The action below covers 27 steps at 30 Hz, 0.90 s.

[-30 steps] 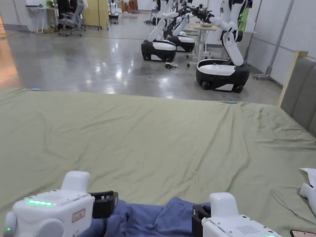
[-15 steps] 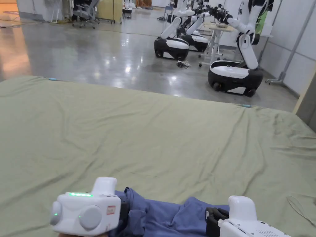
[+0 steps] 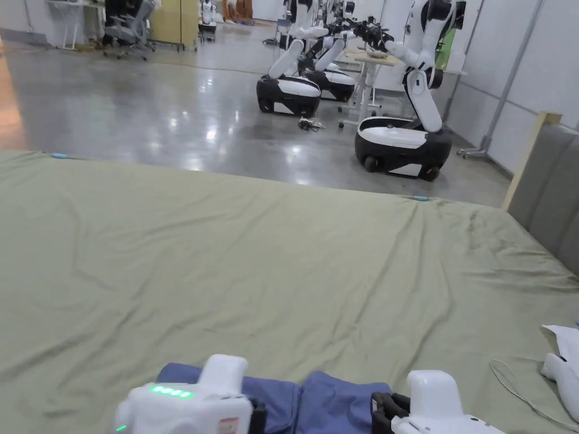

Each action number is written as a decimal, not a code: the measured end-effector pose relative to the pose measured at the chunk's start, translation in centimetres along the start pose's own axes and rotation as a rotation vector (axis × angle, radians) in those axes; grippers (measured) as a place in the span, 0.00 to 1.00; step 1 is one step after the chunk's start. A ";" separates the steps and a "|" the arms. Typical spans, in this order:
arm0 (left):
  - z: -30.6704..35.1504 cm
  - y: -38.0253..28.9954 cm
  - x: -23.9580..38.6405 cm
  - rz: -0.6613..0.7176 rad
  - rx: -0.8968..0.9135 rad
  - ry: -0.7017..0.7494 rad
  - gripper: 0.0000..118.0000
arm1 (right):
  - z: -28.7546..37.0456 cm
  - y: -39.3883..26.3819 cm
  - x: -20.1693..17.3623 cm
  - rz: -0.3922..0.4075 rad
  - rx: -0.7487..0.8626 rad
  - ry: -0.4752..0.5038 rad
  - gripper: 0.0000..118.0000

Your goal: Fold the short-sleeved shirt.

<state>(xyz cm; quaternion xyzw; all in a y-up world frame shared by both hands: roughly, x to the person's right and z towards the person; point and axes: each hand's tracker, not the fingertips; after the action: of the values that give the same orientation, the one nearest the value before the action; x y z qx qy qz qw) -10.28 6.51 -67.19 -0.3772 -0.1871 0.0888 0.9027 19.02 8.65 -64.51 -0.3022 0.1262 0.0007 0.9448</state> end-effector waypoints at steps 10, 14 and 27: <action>8.0 -0.6 -11.0 0.160 0.133 0.069 0.42 | -1.4 -0.2 -2.7 0.006 -0.018 0.068 0.01; 7.0 -0.6 -16.7 0.367 0.164 -0.095 0.91 | -1.6 0.0 -3.7 0.023 -0.018 0.061 0.00; -6.8 -3.9 -23.1 0.840 -0.115 -0.664 0.72 | -3.6 1.9 -4.0 -0.008 -0.020 0.026 0.01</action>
<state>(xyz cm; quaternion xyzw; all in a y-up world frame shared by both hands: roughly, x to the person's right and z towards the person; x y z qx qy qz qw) -28.61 -7.60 -75.03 -0.4198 -0.3001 0.5465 0.6595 14.13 8.49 -67.45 -0.3120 0.1374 -0.0057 0.9401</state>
